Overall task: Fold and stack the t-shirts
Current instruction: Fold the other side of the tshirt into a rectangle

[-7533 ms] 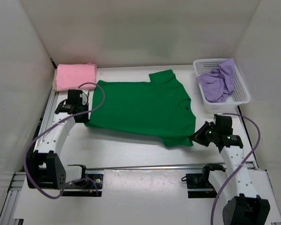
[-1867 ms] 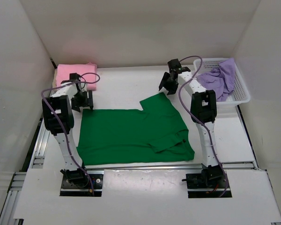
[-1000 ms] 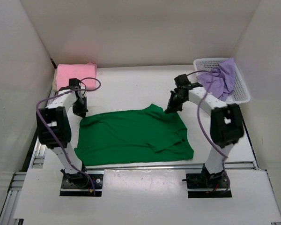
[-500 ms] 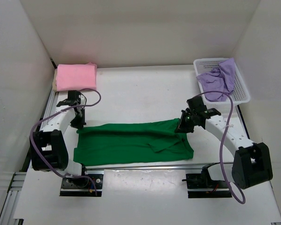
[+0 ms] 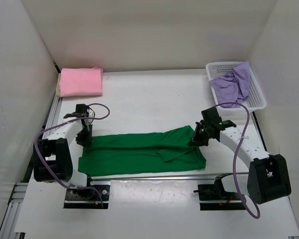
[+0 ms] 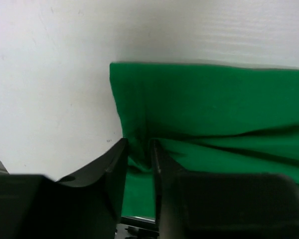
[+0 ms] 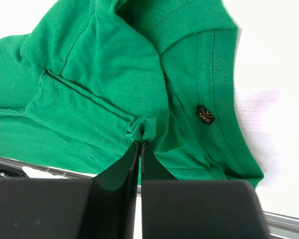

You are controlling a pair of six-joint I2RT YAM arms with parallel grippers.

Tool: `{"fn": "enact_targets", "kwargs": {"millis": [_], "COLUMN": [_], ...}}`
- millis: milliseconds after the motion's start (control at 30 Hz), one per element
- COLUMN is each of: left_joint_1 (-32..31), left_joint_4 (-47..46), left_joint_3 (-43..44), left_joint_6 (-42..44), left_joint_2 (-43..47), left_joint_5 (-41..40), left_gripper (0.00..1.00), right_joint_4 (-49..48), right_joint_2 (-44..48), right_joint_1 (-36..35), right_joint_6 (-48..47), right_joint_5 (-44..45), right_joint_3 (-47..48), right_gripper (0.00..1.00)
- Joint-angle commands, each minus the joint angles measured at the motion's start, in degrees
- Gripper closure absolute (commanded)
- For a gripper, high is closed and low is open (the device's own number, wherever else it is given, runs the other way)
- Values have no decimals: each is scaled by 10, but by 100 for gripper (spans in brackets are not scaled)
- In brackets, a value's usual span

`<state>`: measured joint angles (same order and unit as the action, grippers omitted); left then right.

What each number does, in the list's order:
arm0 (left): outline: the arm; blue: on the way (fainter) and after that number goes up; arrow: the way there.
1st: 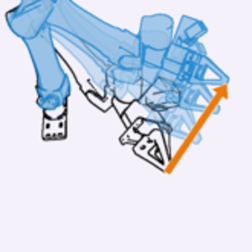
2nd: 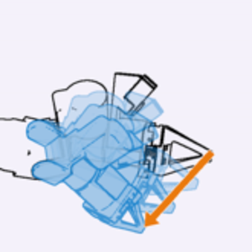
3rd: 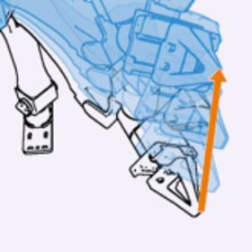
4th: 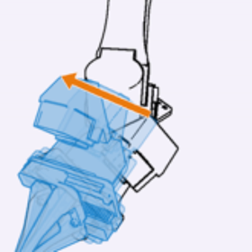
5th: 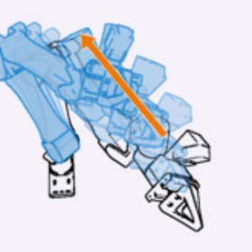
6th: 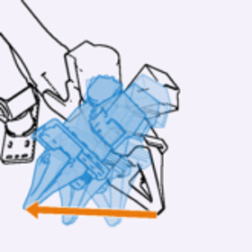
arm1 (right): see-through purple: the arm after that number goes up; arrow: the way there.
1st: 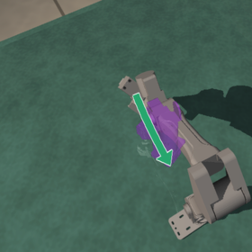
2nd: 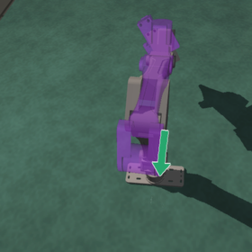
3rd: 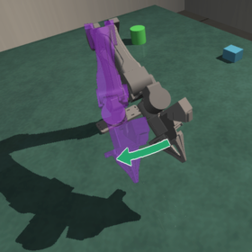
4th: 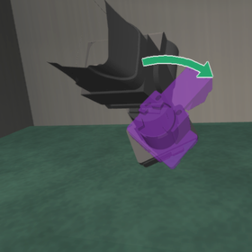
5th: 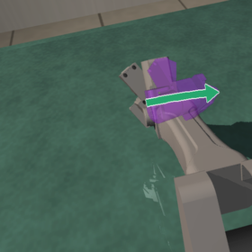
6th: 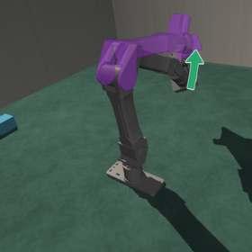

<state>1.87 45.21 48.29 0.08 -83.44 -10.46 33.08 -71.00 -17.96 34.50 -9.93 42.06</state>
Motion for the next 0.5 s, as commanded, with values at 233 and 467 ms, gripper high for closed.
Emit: {"fn": "enact_targets", "kwargs": {"millis": [233, 467], "left_joint_1": [-1, -1], "left_joint_4": [122, 76], "left_joint_3": [11, 25], "left_joint_6": [-1, -1], "left_joint_2": [108, 22], "left_joint_5": [47, 10], "left_gripper": [39, 36], "right_joint_4": [-16, -28], "right_joint_2": [-8, -26], "right_joint_1": [4, 4], "right_joint_6": [-1, -7], "right_joint_5": [3, -3], "right_joint_3": [-15, -16], "right_gripper": [100, 100]}}
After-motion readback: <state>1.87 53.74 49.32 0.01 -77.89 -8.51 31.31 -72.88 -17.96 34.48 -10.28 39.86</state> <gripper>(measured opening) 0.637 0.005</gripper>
